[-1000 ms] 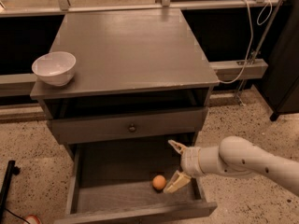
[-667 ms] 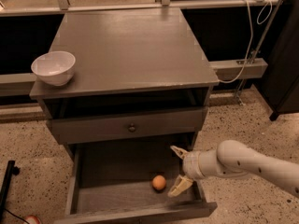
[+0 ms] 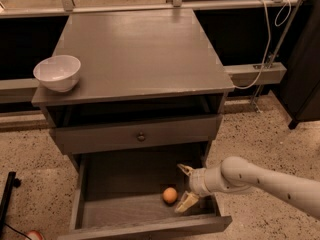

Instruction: Pick orange from middle drawer and place on counter

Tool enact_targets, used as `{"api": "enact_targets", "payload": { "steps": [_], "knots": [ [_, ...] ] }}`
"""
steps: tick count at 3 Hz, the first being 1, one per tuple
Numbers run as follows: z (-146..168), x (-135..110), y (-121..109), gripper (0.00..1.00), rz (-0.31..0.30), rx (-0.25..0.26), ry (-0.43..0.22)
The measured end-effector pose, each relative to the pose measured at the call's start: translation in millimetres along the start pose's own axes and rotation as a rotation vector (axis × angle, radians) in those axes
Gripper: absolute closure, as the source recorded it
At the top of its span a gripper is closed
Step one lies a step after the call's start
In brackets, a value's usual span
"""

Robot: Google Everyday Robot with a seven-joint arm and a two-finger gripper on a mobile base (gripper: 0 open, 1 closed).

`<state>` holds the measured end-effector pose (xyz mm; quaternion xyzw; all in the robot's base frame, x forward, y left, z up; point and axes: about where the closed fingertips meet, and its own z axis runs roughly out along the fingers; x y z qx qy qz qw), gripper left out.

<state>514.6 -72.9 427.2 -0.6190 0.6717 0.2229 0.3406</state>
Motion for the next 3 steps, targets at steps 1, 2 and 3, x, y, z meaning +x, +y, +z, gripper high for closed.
{"api": "enact_targets", "payload": {
  "steps": [1, 2, 3],
  "knots": [
    [27.1, 19.1, -1.0, 0.18, 0.046, -0.007, -0.014],
    [36.9, 37.1, 0.9, 0.18, 0.084, -0.006, -0.006],
    [43.2, 48.8, 5.1, 0.27, 0.11, -0.016, -0.004]
  ]
}}
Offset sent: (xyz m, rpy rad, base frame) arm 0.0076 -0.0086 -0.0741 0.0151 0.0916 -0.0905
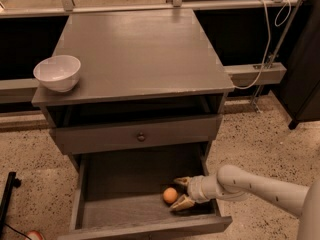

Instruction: Pick orange from middle drawer and place on counter

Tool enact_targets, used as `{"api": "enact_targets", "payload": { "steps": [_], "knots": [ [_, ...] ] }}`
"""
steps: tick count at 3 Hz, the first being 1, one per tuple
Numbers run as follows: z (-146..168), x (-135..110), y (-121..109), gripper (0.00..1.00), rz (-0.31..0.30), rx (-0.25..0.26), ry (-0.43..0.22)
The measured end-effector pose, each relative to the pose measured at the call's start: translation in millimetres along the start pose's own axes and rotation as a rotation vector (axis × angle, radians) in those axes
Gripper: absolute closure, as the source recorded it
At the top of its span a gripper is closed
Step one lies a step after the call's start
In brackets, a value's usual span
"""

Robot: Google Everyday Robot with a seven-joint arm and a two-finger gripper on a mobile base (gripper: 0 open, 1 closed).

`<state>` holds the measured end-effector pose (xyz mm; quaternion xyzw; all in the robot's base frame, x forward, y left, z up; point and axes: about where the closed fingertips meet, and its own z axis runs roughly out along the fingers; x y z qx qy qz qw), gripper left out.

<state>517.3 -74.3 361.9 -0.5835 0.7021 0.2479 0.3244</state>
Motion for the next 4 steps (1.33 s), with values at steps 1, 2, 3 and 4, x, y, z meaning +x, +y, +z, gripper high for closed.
{"api": "enact_targets", "payload": {
  "steps": [1, 2, 3, 4],
  "knots": [
    [4.2, -0.9, 1.9, 0.3, 0.007, -0.017, -0.043],
    [6.2, -7.5, 3.0, 0.25, 0.003, -0.042, -0.096],
    [8.8, -13.3, 3.8, 0.41, -0.003, -0.061, -0.126],
    [10.9, -17.6, 4.3, 0.65, -0.01, -0.073, -0.138]
  ]
}}
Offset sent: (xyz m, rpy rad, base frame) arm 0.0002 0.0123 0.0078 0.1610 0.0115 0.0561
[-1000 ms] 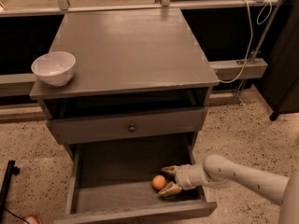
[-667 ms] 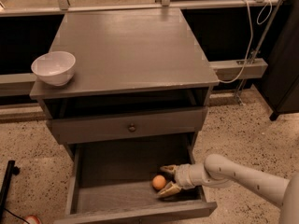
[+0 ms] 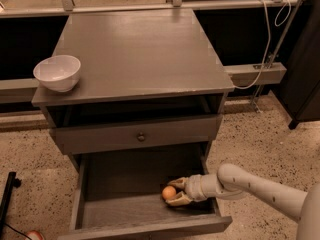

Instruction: Pick orange from middle drawer and place on counter

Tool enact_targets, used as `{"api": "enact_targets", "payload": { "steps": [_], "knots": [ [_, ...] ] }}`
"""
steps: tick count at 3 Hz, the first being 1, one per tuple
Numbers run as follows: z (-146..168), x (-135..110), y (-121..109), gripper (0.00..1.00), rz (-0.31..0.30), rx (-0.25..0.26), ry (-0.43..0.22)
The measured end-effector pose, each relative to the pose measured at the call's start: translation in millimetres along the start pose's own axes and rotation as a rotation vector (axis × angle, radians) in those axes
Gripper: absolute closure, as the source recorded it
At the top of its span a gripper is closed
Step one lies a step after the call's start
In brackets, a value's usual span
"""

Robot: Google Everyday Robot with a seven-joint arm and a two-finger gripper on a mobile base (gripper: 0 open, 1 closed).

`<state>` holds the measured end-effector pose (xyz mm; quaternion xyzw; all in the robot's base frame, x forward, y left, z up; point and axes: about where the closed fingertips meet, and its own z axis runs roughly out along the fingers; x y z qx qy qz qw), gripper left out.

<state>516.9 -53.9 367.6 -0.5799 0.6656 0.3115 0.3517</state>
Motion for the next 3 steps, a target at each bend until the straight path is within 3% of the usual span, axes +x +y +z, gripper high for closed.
{"api": "enact_targets", "payload": {
  "steps": [1, 2, 3],
  "knots": [
    [-6.1, -15.5, -2.0, 0.88, -0.019, 0.002, -0.056],
    [-41.6, -79.4, 1.3, 1.0, -0.124, 0.023, -0.148],
    [-89.5, -165.2, 21.8, 1.0, -0.249, 0.044, -0.191]
  ]
}}
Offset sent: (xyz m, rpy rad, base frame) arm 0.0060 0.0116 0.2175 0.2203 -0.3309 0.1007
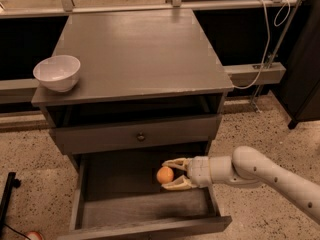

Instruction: Pick orange from middle drawer and place on counter

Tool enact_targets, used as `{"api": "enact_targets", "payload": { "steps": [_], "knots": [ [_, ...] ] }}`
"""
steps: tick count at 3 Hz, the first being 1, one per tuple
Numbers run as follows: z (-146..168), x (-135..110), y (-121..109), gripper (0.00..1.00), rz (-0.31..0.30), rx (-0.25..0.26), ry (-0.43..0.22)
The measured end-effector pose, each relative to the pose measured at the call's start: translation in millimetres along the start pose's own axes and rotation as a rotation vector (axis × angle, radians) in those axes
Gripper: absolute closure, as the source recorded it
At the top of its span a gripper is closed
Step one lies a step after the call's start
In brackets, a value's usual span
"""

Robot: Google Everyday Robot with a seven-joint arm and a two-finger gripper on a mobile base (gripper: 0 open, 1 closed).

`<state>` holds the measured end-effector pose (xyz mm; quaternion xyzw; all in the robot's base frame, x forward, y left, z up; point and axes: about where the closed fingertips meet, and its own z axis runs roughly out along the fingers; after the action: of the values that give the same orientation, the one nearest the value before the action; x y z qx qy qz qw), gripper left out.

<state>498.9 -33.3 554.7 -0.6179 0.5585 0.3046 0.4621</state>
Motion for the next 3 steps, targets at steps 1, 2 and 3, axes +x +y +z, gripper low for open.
{"api": "enact_targets", "payload": {
  "steps": [1, 2, 3],
  "knots": [
    [-26.6, -101.2, 7.4, 1.0, -0.126, -0.036, 0.004],
    [-55.9, -188.4, -15.1, 1.0, -0.246, -0.06, 0.067],
    [-84.0, -282.4, -75.1, 1.0, -0.267, -0.082, 0.13]
  ]
}}
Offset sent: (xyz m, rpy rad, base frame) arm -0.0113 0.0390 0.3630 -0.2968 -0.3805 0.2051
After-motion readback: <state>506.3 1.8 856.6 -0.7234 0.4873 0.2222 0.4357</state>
